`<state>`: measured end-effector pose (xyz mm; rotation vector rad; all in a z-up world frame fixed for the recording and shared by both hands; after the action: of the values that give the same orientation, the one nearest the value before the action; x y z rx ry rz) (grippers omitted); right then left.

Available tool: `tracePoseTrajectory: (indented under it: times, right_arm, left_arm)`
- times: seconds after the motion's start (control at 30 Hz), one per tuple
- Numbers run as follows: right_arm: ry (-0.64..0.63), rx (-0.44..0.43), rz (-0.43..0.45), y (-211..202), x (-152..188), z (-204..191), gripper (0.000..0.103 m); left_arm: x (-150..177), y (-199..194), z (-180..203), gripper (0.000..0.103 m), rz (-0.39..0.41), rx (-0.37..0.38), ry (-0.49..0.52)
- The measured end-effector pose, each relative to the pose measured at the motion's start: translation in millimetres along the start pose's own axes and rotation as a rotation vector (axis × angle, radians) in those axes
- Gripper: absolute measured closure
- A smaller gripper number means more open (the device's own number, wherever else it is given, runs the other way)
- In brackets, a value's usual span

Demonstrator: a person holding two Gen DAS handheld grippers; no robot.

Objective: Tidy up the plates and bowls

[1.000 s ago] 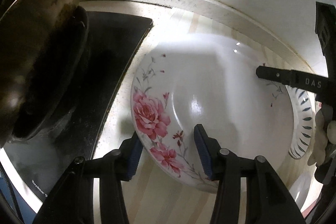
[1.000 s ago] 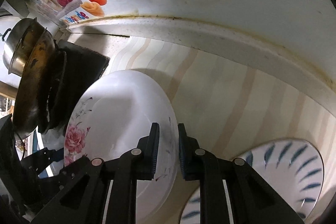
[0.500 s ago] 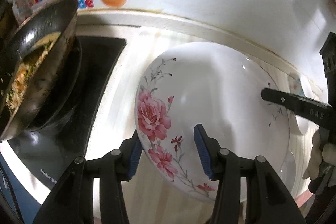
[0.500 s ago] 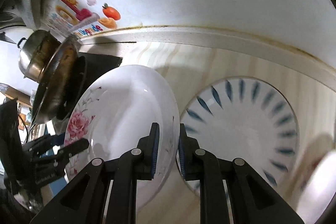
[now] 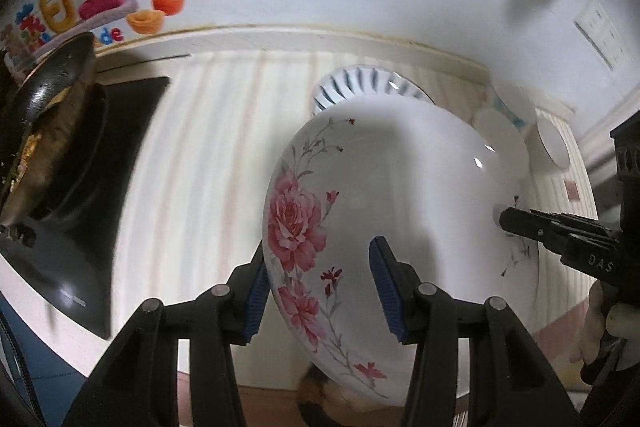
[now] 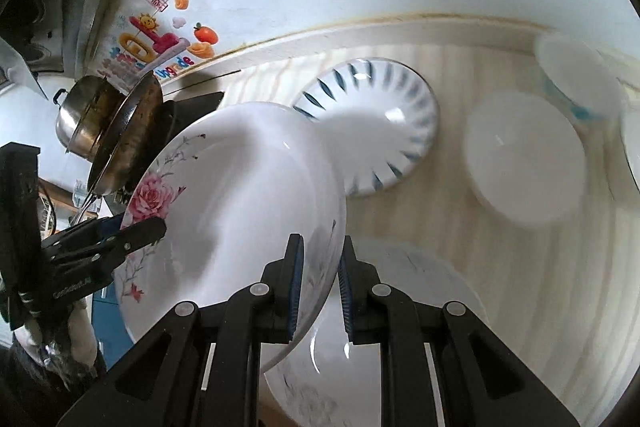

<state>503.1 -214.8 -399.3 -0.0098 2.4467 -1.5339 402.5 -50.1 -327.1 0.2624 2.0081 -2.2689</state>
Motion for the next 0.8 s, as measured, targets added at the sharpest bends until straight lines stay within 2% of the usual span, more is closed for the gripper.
tracePoseTrajectory:
  times: [0.2,0.4,0.6,0.8]
  right_arm:
    - [0.063,0.003,-0.013,-9,59,36,0.084]
    - [0.118,0.006,-0.055,4,96,62,0.084]
    - [0.137,0.010,-0.082,14,115,77,0.084]
    - [0.142,0.022,-0.084,20,115,89,0.084]
  left_arm:
    - [23,22,32,0.057,-0.062,0.002,0.054]
    - [37,45,51,0.057,-0.117,-0.013,0.084]
    - [44,63,62,0.057,-0.157,-0.047,0.109]
    - [46,75,69,0.057,-0.178,-0.074,0.123]
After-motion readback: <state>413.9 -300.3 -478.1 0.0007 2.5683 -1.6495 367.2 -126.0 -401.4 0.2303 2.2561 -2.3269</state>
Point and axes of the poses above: each gripper's, at about its wrist camera, not at the fingertips, and y roughly the way its jaws point, z to its right, x to its underside, the point moved 7 cm from there along y, roughly the way its jaws point, and after that the axes turned 11 degrees about -z, right-handed, at the moved point
